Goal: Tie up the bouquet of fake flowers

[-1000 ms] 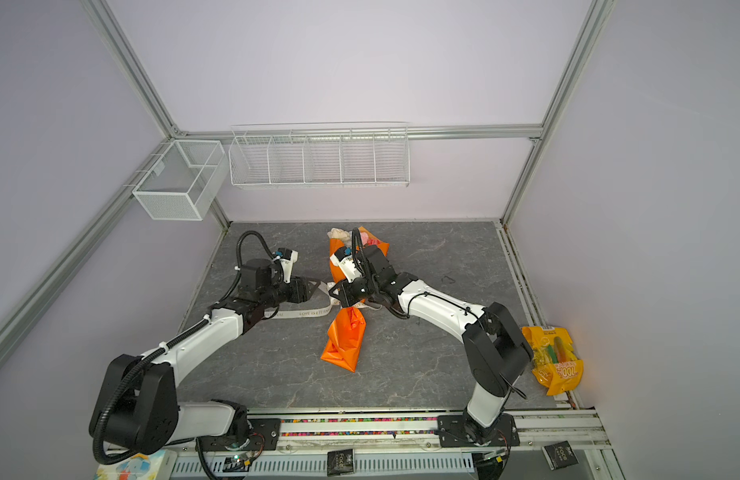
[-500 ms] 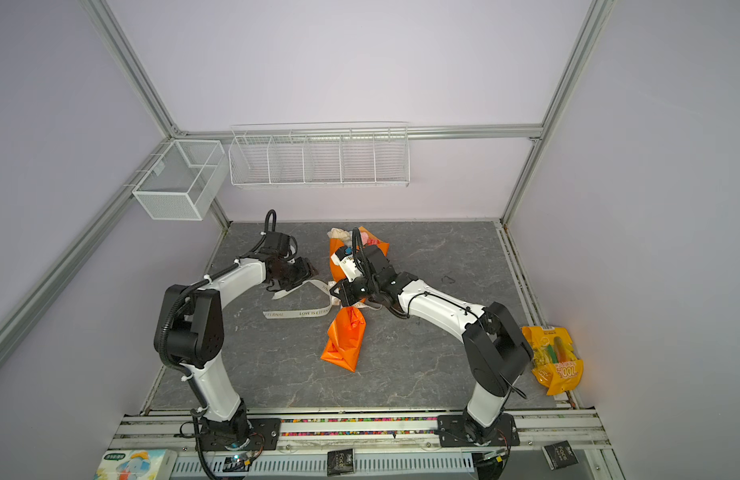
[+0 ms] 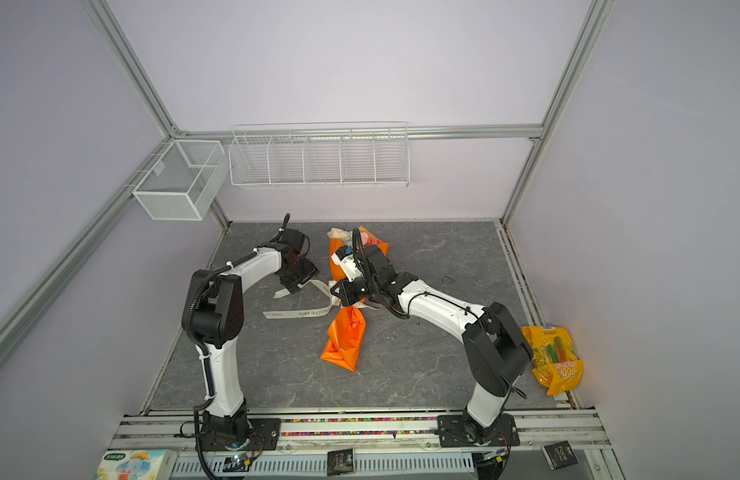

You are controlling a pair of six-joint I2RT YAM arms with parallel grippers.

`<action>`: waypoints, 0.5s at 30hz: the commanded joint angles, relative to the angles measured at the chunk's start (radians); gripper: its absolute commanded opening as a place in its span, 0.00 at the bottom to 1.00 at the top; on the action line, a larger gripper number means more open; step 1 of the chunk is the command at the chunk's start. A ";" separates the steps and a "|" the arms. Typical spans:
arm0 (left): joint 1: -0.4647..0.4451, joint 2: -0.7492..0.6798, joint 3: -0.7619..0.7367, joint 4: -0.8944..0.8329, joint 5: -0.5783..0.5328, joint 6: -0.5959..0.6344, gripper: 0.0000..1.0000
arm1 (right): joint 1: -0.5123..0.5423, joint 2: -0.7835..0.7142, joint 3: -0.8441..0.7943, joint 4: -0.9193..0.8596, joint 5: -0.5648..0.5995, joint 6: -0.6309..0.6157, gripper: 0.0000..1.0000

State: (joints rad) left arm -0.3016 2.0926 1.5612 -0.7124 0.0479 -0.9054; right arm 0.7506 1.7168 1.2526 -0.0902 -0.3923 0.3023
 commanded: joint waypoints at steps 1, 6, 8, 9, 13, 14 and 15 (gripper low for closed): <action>-0.014 0.034 0.067 -0.099 -0.068 -0.100 0.74 | -0.002 0.003 0.001 0.012 0.001 -0.022 0.07; -0.048 0.103 0.165 -0.216 -0.121 -0.140 0.73 | -0.002 0.007 0.000 0.012 0.009 -0.027 0.07; -0.058 0.125 0.188 -0.227 -0.130 -0.129 0.69 | -0.002 0.007 -0.001 0.012 0.012 -0.028 0.07; -0.059 0.137 0.197 -0.237 -0.131 -0.129 0.65 | -0.001 0.007 -0.001 0.012 0.013 -0.029 0.07; -0.057 0.151 0.194 -0.227 -0.133 -0.121 0.48 | -0.002 0.002 -0.002 0.010 0.021 -0.035 0.07; -0.058 0.153 0.194 -0.223 -0.133 -0.117 0.43 | -0.002 0.001 -0.003 0.007 0.021 -0.039 0.07; -0.057 0.152 0.192 -0.215 -0.135 -0.111 0.38 | -0.001 0.000 -0.003 0.006 0.024 -0.041 0.07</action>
State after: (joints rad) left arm -0.3603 2.2147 1.7432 -0.8936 -0.0650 -1.0149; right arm 0.7506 1.7168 1.2526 -0.0902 -0.3817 0.2874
